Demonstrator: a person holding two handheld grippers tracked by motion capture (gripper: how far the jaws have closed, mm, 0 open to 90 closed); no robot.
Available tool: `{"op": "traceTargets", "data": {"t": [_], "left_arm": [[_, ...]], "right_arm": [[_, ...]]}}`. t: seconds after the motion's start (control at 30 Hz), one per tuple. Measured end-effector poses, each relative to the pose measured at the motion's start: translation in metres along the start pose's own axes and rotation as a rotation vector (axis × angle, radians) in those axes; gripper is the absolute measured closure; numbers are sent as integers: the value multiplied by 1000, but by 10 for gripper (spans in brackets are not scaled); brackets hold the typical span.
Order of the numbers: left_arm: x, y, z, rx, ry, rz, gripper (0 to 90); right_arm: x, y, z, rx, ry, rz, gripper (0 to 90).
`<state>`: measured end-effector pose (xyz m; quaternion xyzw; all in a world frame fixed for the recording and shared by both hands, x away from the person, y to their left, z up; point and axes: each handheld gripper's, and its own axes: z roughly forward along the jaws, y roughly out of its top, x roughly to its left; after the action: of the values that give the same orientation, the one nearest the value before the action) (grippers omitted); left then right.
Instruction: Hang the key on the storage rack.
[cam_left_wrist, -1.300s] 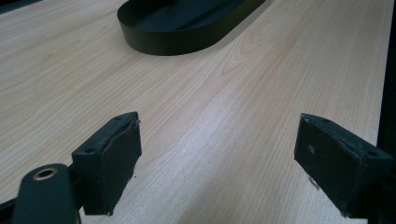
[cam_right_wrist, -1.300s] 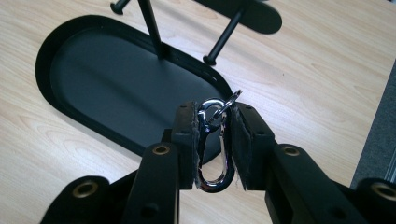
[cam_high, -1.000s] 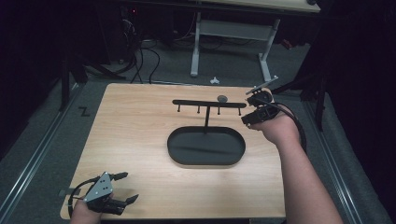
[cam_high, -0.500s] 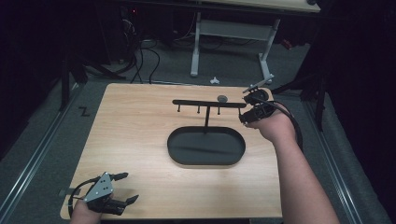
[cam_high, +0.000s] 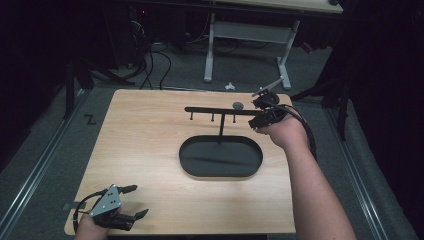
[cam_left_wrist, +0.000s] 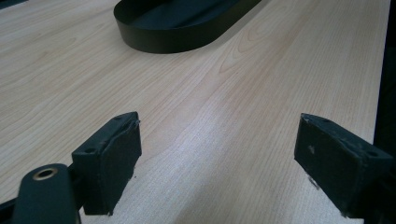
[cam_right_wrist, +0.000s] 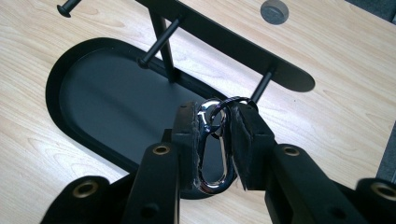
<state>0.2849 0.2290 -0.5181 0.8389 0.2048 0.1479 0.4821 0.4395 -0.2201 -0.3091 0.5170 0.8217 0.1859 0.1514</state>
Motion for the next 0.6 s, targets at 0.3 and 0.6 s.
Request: {"op": "traceTargets", "data": {"t": [0.3,0.6], "left_arm": [[0,0,1,2,-3,1,153],[-1,0,1,9,-10,4,153]], "right_arm": [[-2,5,2,-28,-28,18,721],[-1,6,-2,-50,-33,18,721]]}}
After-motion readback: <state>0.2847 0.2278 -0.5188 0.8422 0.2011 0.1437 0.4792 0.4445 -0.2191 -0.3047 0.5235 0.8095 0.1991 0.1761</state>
